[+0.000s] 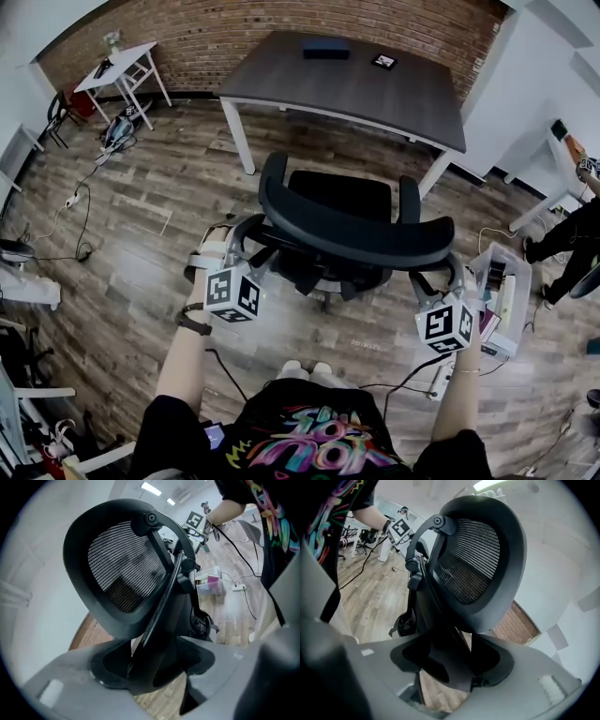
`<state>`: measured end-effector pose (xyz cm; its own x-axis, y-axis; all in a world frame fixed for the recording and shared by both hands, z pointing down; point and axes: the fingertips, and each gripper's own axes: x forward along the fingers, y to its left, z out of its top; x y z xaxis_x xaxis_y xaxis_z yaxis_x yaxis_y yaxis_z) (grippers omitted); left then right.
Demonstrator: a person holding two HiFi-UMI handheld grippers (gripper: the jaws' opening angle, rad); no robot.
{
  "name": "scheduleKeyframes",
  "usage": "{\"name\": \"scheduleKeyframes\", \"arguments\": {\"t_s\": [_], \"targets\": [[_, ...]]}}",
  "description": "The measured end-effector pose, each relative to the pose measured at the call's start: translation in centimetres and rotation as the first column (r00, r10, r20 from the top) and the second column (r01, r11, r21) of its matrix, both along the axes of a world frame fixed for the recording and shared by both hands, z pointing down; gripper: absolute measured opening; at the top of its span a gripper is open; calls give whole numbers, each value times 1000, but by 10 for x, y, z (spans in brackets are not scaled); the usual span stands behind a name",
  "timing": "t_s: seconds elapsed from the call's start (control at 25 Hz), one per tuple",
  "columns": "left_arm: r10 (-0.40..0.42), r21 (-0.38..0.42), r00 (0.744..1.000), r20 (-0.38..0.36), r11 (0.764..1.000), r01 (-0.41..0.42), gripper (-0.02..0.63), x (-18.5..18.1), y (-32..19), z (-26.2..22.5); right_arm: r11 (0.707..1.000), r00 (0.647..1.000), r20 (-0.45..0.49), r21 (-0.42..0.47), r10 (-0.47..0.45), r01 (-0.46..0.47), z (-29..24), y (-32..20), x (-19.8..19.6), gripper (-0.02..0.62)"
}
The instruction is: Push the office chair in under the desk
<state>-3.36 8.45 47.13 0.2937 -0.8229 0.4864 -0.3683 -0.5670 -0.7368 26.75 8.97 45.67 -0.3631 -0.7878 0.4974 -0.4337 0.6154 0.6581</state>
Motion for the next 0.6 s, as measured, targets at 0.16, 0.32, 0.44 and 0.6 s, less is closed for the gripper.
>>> {"name": "scheduleKeyframes", "arguments": {"t_s": [0.16, 0.32, 0.44, 0.6], "targets": [[11, -4, 1000, 11, 1000, -11, 261, 1, -3, -1, 1000, 1000, 14, 2, -23, 23, 1, 0, 0, 275], [15, -3, 1000, 5, 1000, -15, 256, 0, -4, -1, 999, 999, 20, 9, -32, 32, 0, -1, -1, 275], [16, -5, 1000, 1, 1000, -16, 255, -4, -3, -1, 999, 999, 20, 10, -40, 40, -1, 0, -4, 273], [18, 7, 1000, -6, 1000, -18, 255, -6, -6, 0, 998, 998, 23, 21, -55, 54, -1, -3, -6, 273]]}}
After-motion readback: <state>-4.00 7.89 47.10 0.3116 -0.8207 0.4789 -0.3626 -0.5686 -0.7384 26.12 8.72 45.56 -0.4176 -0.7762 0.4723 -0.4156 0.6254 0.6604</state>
